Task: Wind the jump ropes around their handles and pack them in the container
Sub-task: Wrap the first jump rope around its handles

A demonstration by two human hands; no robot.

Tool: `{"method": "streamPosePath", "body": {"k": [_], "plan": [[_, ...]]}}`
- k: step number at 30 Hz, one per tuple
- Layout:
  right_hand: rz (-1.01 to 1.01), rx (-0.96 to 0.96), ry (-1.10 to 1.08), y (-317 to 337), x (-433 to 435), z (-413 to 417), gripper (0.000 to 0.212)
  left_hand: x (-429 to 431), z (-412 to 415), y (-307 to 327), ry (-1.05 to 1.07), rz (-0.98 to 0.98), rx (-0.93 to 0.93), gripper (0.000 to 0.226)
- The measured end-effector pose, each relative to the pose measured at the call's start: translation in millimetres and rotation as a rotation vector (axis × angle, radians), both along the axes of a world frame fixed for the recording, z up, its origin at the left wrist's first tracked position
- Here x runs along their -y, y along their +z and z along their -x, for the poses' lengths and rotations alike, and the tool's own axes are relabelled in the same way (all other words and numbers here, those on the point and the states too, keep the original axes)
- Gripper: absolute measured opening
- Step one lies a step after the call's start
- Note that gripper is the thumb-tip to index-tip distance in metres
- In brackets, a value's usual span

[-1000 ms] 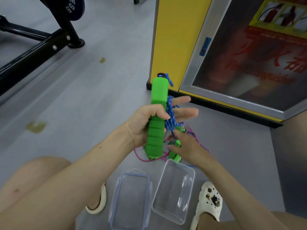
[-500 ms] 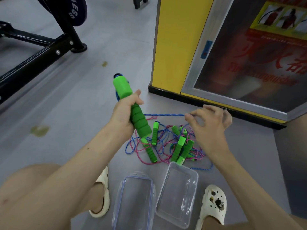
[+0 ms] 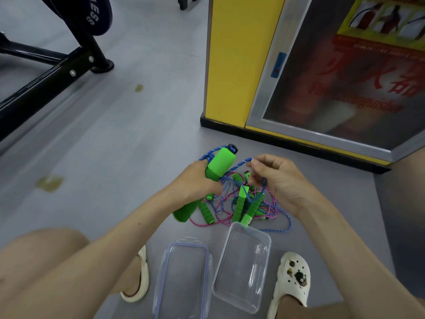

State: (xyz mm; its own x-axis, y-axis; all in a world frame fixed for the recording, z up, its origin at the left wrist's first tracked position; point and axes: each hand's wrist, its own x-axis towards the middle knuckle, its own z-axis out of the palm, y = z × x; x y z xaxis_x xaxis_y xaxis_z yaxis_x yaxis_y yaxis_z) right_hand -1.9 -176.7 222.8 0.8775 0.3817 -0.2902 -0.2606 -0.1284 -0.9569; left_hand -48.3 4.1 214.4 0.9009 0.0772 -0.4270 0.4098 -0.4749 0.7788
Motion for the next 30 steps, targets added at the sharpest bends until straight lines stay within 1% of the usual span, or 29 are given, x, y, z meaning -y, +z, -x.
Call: {"method": "streamPosePath", "body": {"k": [2, 4, 5, 6, 8, 11, 12, 13, 15, 16, 17, 18, 20, 22, 24, 25, 27, 28, 30], "plan": [[0.005, 0.016, -0.058, -2, 2, -2, 0.012, 3, 3, 1, -0.005, 0.156, -0.086, 0.025], [0.009, 0.01, -0.086, -5, 2, -4, 0.013, 6, 7, 1, -0.094, 0.393, -0.145, 0.032], [0.002, -0.001, -0.096, -6, 1, -4, 0.012, 9, 9, 2, -0.155, 0.519, -0.153, 0.031], [-0.004, -0.013, -0.107, -8, 1, -4, 0.012, 11, 12, 4, -0.198, 0.631, -0.151, 0.029], [-0.032, -0.064, -0.127, -14, 0, -2, 0.011, 17, 14, 7, -0.219, 0.81, -0.129, 0.026], [-0.112, -0.203, -0.125, -22, -3, 2, 0.012, 22, 12, 11, -0.198, 0.965, -0.065, 0.021], [-0.092, -0.204, -0.095, -24, -3, 3, 0.009, 23, 11, 13, -0.185, 1.012, -0.042, 0.025], [-0.05, -0.185, -0.054, -23, -4, 5, 0.011, 23, 9, 13, -0.17, 1.073, -0.021, 0.031], [0.063, -0.121, 0.022, -24, -4, 9, 0.034, 26, 6, 14, -0.13, 1.21, -0.003, 0.041], [0.113, -0.104, 0.041, -24, -5, 11, 0.038, 27, 5, 14, -0.11, 1.266, -0.01, 0.043], [0.149, -0.1, 0.053, -25, -7, 12, 0.034, 27, 4, 13, -0.092, 1.301, -0.023, 0.045], [0.178, -0.104, 0.058, -26, -8, 13, 0.028, 27, 3, 13, -0.085, 1.312, -0.035, 0.047], [0.247, -0.095, 0.078, -28, -10, 12, 0.027, 26, 2, 12, -0.083, 1.309, -0.036, 0.049], [0.275, -0.043, 0.121, -29, -11, 11, 0.022, 25, 1, 13, -0.012, 1.277, -0.006, 0.051], [0.255, -0.019, 0.203, -28, -13, 16, 0.021, 22, -3, 14, 0.154, 1.245, 0.081, 0.055], [0.277, -0.002, 0.261, -27, -14, 19, 0.02, 20, -6, 15, 0.258, 1.24, 0.14, 0.057], [0.368, 0.017, 0.372, -31, -14, 22, 0.015, 14, -10, 16, 0.42, 1.216, 0.215, 0.05], [0.402, 0.028, 0.395, -32, -13, 23, 0.013, 12, -10, 18, 0.44, 1.153, 0.222, 0.049], [0.453, 0.072, 0.374, -30, -11, 21, 0.013, 7, -9, 20, 0.399, 0.896, 0.196, 0.049]]}}
